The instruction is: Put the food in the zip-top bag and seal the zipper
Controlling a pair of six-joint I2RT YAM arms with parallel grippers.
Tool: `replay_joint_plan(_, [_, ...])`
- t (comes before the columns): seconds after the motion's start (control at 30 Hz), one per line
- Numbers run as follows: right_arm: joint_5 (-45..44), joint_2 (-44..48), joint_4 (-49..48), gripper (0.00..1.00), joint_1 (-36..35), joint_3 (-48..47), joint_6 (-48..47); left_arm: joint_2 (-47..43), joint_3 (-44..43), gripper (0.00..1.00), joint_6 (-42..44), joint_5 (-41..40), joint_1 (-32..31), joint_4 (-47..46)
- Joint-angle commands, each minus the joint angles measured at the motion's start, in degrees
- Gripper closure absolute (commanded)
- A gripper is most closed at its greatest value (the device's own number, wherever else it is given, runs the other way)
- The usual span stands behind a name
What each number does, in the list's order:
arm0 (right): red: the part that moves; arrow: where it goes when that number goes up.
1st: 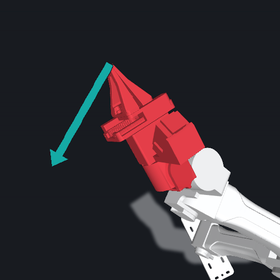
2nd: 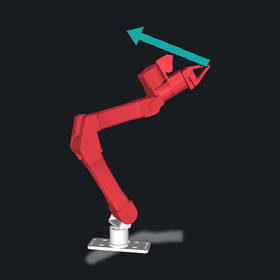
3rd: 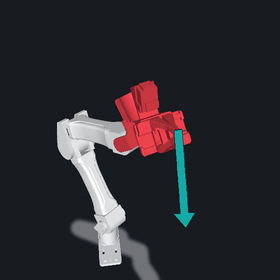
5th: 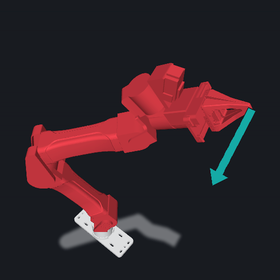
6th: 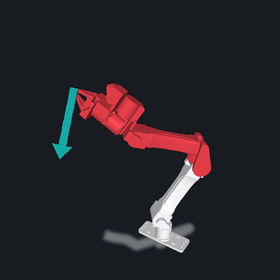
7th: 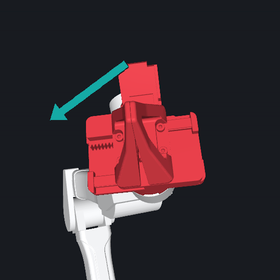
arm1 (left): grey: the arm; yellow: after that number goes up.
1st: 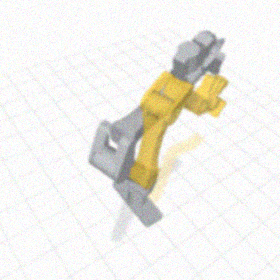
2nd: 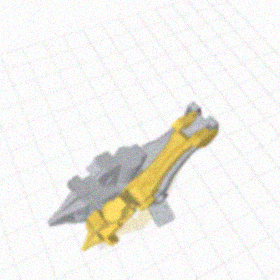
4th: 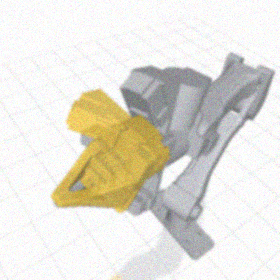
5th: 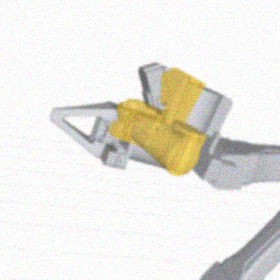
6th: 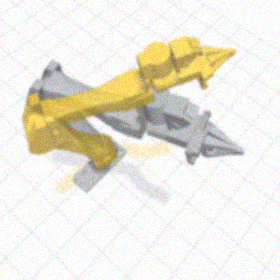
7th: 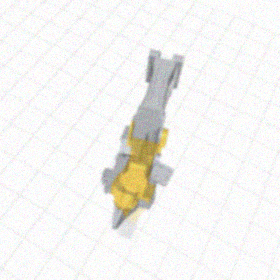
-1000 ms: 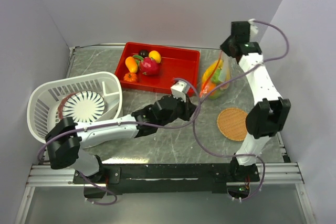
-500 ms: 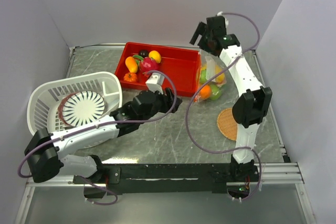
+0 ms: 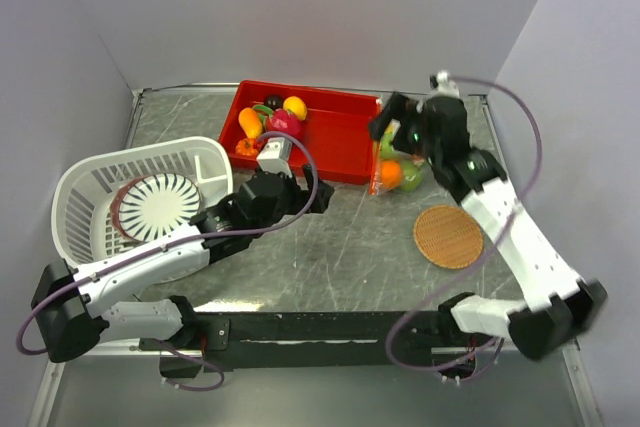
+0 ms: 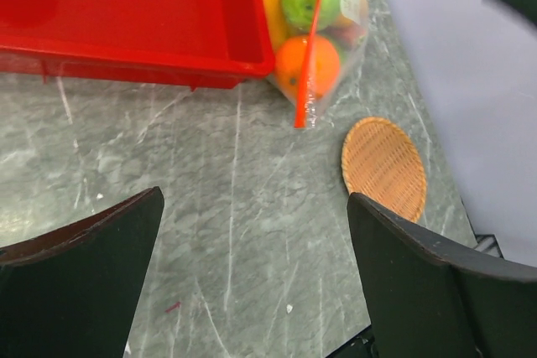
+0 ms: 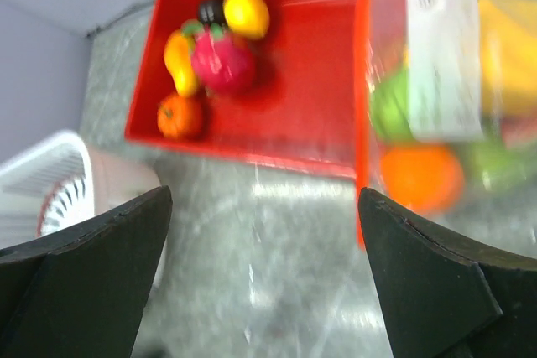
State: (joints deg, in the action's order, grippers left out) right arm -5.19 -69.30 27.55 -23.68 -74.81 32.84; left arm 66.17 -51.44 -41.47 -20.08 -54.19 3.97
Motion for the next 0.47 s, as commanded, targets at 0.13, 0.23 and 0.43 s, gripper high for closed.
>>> replay_joint_plan(0.13, [-1.13,15.94,-7.42,0.00,-1.63,17.05,2.58,-0.96,-0.68,0.03,-3.00,-3.74,0.23,2.10])
replay_joint_plan(0.23, [-3.15,17.97,-6.46,0.00,-1.63,18.20,1.18,-1.31,-0.15,0.03,-2.65,-4.62,0.23,1.75])
replay_joint_plan(0.43, [-4.56,18.06,-5.40,0.00,-1.63,17.41,-0.50,-2.71,1.96,0.03,-0.97,-5.85,0.23,-2.03])
